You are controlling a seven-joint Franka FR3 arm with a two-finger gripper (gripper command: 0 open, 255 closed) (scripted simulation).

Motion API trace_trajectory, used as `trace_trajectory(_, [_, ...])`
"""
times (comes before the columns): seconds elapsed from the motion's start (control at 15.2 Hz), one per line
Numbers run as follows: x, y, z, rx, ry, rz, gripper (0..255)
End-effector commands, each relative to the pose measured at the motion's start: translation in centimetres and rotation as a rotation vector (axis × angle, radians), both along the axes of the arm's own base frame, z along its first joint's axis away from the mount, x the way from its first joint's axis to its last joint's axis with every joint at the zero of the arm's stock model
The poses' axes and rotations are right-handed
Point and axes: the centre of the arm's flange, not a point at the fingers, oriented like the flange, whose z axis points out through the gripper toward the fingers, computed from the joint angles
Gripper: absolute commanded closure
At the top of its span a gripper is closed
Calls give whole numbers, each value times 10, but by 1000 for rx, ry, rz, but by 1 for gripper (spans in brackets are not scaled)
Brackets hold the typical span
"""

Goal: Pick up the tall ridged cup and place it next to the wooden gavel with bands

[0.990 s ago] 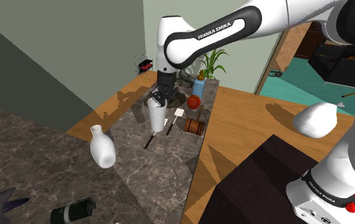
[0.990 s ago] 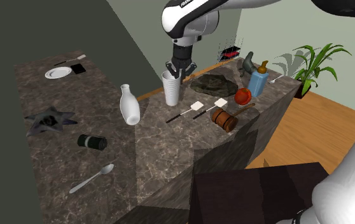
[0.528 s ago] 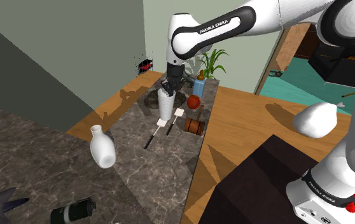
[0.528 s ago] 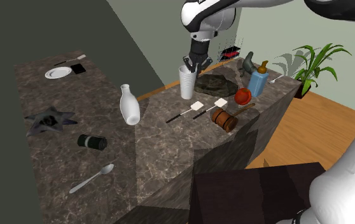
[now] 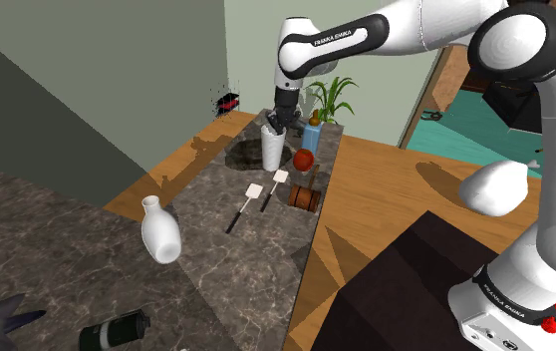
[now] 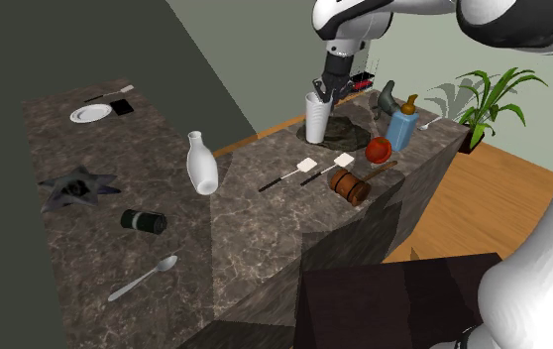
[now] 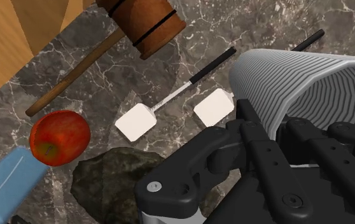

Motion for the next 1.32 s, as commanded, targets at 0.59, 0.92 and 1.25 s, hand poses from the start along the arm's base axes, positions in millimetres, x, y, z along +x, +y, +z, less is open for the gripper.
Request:
trace_trajectory(0.59, [23,-40,-36,0,0,1,255])
trace_trajectory(0.92, [23,-40,-63,0,0,1,255])
trace_trajectory(1.25, [23,-40,-89,0,0,1,255])
